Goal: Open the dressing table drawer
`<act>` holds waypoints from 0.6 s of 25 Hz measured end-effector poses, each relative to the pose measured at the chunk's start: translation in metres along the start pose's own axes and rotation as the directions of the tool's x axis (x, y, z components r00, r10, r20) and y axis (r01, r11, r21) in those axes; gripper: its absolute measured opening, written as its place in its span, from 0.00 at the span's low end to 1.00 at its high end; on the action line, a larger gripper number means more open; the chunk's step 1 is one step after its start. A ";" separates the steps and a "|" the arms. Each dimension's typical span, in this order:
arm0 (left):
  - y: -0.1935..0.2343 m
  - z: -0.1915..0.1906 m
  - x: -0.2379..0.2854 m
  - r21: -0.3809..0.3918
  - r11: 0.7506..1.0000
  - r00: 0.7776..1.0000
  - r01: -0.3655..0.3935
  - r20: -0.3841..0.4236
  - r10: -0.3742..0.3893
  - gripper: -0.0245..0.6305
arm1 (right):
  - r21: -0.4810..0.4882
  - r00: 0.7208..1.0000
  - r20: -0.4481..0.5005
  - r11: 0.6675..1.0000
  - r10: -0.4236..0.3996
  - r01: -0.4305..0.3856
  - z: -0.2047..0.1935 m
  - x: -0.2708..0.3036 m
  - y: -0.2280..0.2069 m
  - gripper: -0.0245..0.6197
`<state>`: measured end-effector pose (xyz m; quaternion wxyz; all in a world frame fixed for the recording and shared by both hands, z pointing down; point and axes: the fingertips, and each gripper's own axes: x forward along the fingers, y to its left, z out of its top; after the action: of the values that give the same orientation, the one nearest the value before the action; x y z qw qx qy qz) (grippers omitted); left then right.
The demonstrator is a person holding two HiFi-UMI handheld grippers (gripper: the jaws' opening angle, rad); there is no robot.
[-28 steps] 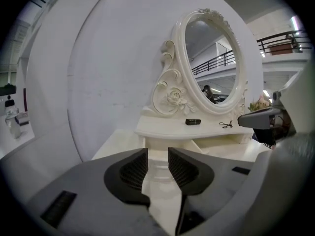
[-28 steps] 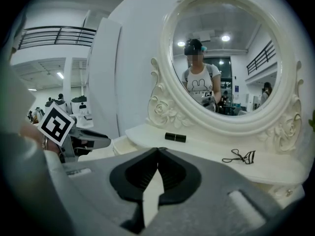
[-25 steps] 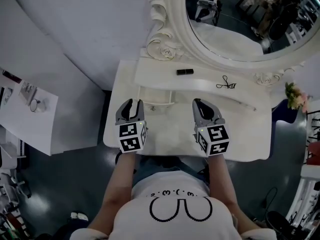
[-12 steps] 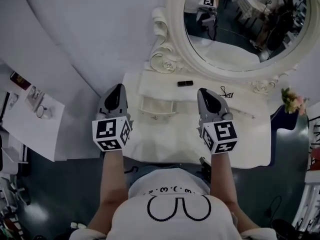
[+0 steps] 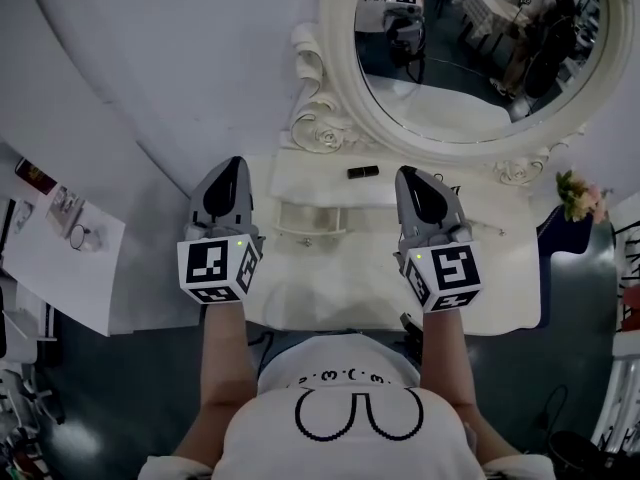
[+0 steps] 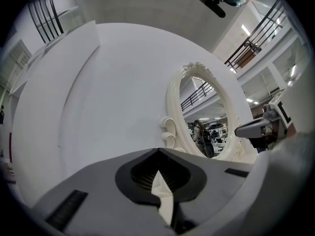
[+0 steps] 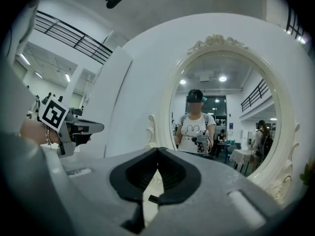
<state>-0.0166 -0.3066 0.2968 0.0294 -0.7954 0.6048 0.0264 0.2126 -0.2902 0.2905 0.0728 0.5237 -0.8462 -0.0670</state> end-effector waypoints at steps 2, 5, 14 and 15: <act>-0.001 0.001 0.002 0.002 1.000 1.000 0.005 0.005 -0.005 0.03 | -0.003 1.000 -0.001 1.000 -0.001 0.001 -0.001 0.000 -0.001 0.04; -0.001 0.003 0.004 0.005 1.000 1.000 0.008 0.012 -0.008 0.03 | -0.007 1.000 -0.003 1.000 0.000 0.000 -0.003 0.001 -0.002 0.04; -0.002 0.006 0.009 0.009 1.000 0.999 0.024 0.021 -0.024 0.03 | -0.012 1.000 -0.013 1.000 -0.003 0.002 -0.004 0.005 -0.003 0.04; -0.002 0.007 0.009 0.011 1.000 0.999 0.028 0.022 -0.028 0.04 | -0.012 1.000 -0.013 1.000 -0.002 0.002 -0.004 0.005 -0.003 0.04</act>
<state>-0.0127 -0.3138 0.2890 0.0406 -0.8032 0.5935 0.0318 0.2134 -0.2960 0.2945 0.0814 0.5246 -0.8446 -0.0689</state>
